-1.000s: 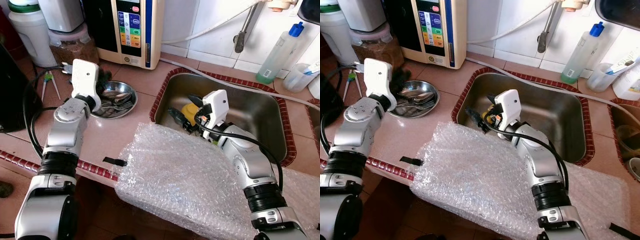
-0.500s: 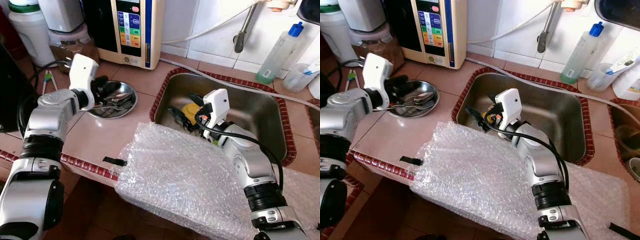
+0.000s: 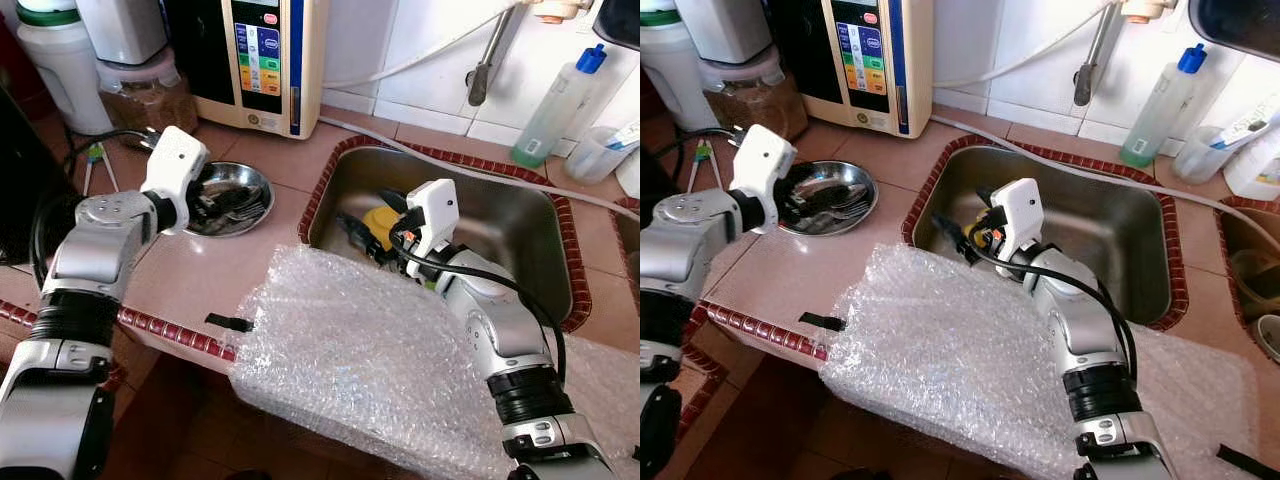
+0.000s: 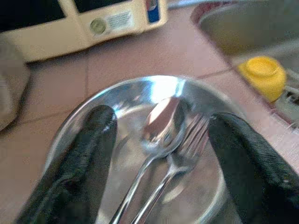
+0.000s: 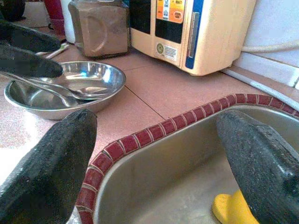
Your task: Kitchen organization
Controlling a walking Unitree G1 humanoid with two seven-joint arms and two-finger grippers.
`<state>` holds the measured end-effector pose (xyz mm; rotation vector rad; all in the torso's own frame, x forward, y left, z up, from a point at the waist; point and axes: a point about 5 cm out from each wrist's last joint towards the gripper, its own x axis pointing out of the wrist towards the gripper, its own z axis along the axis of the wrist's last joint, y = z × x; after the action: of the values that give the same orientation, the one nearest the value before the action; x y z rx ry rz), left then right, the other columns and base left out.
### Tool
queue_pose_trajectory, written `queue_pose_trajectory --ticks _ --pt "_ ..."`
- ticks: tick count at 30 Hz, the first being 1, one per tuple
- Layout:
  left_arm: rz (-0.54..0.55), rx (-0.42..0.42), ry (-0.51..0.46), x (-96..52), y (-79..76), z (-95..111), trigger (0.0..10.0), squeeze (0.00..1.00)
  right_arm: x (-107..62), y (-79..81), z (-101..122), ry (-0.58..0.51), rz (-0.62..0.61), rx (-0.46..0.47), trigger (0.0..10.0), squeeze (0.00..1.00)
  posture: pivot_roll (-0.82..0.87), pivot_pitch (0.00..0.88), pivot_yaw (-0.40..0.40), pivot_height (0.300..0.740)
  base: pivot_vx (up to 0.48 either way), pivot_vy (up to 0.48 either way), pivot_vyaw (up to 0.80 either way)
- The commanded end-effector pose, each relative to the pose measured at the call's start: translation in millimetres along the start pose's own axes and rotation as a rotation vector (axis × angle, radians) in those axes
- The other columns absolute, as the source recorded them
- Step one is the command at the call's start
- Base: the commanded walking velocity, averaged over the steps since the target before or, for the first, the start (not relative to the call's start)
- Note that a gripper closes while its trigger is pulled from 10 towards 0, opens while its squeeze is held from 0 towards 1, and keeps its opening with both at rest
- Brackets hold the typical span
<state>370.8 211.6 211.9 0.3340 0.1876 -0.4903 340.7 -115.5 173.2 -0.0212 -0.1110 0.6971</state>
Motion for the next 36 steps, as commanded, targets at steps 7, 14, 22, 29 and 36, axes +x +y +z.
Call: queue_pose_trajectory --ticks 7,14,22,29,36 --pt "-0.025 0.063 0.050 -8.7 6.1 -3.3 10.0 1.00 -0.9 -0.5 -0.8 0.001 0.002 -0.009 10.0 0.00 0.06 0.109 -0.036 0.740 0.000 0.000 0.00" --pt "-0.003 0.100 0.054 -7.6 11.7 -1.6 10.0 1.00 -1.1 0.3 -1.6 0.002 0.004 -0.007 10.0 0.00 0.06 0.109 -0.038 0.740 0.000 0.000 0.00" --pt "0.073 0.198 0.066 -2.1 21.9 -7.6 10.0 0.00 -1.1 -0.5 -0.9 0.002 0.006 -0.009 10.0 0.00 0.05 0.108 -0.042 0.740 0.000 0.000 0.00" --pt "0.032 0.205 0.133 6.1 18.3 -19.6 10.0 0.00 -1.5 -1.0 -0.1 0.001 0.003 -0.013 10.0 0.00 0.04 0.109 -0.041 0.740 0.000 0.000 0.00" --pt "-0.102 0.200 0.236 9.2 7.1 -36.7 9.3 0.00 -2.7 -1.4 0.1 0.003 0.001 -0.015 10.0 0.00 0.04 0.112 -0.041 0.740 0.000 0.000 0.00"
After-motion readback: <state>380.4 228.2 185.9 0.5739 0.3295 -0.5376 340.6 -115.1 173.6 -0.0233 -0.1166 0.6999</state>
